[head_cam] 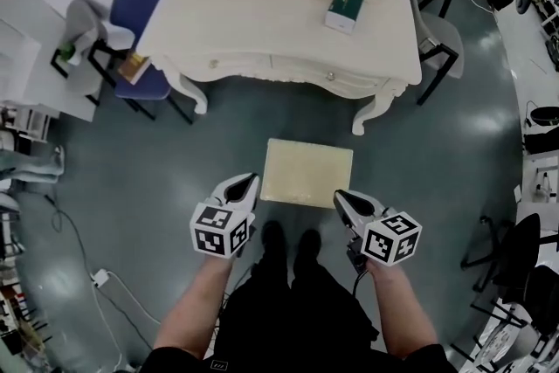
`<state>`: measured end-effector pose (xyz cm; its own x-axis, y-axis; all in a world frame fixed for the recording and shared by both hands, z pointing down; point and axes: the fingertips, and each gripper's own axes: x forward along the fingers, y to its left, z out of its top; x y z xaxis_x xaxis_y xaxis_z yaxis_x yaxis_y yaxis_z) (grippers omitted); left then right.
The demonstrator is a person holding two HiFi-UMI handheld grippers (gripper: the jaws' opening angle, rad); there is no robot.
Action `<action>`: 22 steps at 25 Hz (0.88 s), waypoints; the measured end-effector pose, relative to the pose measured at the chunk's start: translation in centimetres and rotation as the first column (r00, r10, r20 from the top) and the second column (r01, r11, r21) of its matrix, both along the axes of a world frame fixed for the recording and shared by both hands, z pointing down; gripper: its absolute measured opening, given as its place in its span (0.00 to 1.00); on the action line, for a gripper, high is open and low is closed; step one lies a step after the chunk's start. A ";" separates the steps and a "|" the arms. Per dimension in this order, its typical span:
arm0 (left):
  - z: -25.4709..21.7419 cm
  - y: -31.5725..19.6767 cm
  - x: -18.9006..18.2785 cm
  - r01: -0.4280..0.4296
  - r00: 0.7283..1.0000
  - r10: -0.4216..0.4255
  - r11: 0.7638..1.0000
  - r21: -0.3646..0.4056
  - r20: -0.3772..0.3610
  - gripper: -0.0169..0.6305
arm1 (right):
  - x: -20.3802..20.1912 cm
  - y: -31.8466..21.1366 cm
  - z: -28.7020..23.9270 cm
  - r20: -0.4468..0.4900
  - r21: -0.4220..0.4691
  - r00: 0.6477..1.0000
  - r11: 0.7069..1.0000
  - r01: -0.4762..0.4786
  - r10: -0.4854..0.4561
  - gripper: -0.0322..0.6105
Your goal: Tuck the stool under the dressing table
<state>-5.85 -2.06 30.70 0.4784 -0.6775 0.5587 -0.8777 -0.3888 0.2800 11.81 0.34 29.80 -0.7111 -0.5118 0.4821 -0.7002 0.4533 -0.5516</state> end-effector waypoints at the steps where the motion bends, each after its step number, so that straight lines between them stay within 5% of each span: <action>1: 0.2 -0.4 0.4 0.009 1.000 -0.009 1.000 -0.001 -0.003 0.05 | 0.2 -0.6 0.1 -0.002 0.009 1.000 1.000 0.010 -0.010 0.06; 9: 4.9 -0.5 3.4 0.009 1.000 -0.008 0.999 -0.044 0.019 0.05 | 1.9 -0.7 5.4 -0.035 -0.043 0.997 0.997 0.066 -0.067 0.06; 22: 21.8 -0.1 5.8 0.004 1.000 -0.009 0.985 -0.175 -0.029 0.06 | 2.7 0.2 22.3 -0.133 -0.164 0.988 0.985 0.056 -0.079 0.06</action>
<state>-0.02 -2.19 52.47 0.4921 -0.5734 0.6550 -0.8705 -0.3259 0.3688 14.55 0.55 52.15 -0.6619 -0.3735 0.6499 -0.7457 0.4163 -0.5202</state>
